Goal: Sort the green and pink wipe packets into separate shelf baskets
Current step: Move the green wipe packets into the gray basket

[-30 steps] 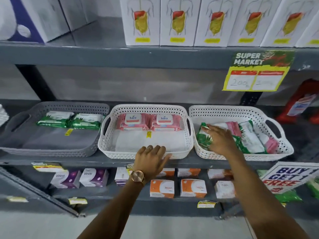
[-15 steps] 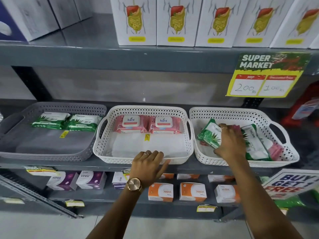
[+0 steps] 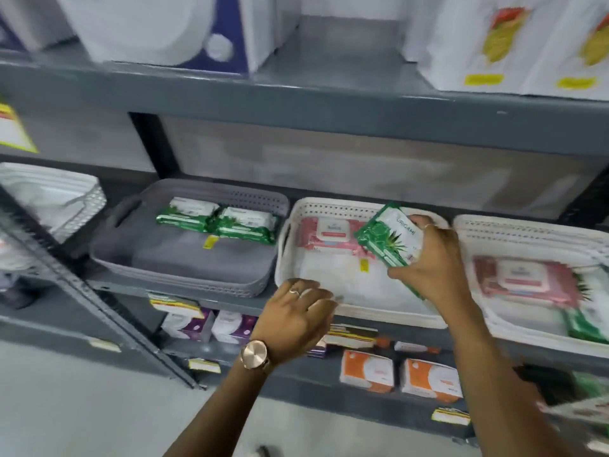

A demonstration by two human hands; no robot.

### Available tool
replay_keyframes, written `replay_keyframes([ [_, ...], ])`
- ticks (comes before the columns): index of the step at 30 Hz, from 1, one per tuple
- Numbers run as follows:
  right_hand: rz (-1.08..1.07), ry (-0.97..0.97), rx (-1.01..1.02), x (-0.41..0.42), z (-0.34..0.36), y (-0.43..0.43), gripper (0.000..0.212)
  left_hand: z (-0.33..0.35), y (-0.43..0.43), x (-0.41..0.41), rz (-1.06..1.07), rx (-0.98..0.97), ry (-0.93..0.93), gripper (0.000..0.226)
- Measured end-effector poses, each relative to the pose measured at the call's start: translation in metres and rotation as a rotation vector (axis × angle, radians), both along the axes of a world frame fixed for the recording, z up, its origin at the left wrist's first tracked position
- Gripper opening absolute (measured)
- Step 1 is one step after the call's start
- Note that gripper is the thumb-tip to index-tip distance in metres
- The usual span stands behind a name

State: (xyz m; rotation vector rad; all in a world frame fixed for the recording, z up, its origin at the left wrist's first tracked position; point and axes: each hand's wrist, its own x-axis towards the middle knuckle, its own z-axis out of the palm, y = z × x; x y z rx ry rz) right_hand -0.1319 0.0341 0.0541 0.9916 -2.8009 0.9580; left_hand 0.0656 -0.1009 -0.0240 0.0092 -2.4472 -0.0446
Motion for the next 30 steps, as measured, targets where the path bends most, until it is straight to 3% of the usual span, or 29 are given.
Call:
replay_keyframes([
  [5,0.21,-0.062,-0.033,0.057,-0.004,-0.092,0.096,0.01,-0.081,0.066,0.237,0.016,0.014,0.019],
  [10,0.404,-0.046,0.023,0.105,-0.01,-0.19,0.096,0.01,-0.14,0.105,0.521,0.159,-0.122,0.024],
  [16,0.514,0.124,0.274,0.125,-0.043,-0.248,0.098,-0.002,-0.154,0.108,0.535,0.138,-0.162,0.036],
  [21,0.617,0.153,0.289,0.124,-0.058,-0.251,0.102,-0.006,-0.151,0.102,0.564,0.123,-0.133,0.037],
  [25,0.574,0.053,0.14,0.113,-0.046,-0.239,0.095,-0.002,-0.135,0.089,0.559,0.149,-0.128,0.038],
  [30,0.461,0.007,-0.1,0.085,-0.03,-0.191,0.057,0.008,-0.096,0.051,0.48,0.179,-0.075,0.034],
])
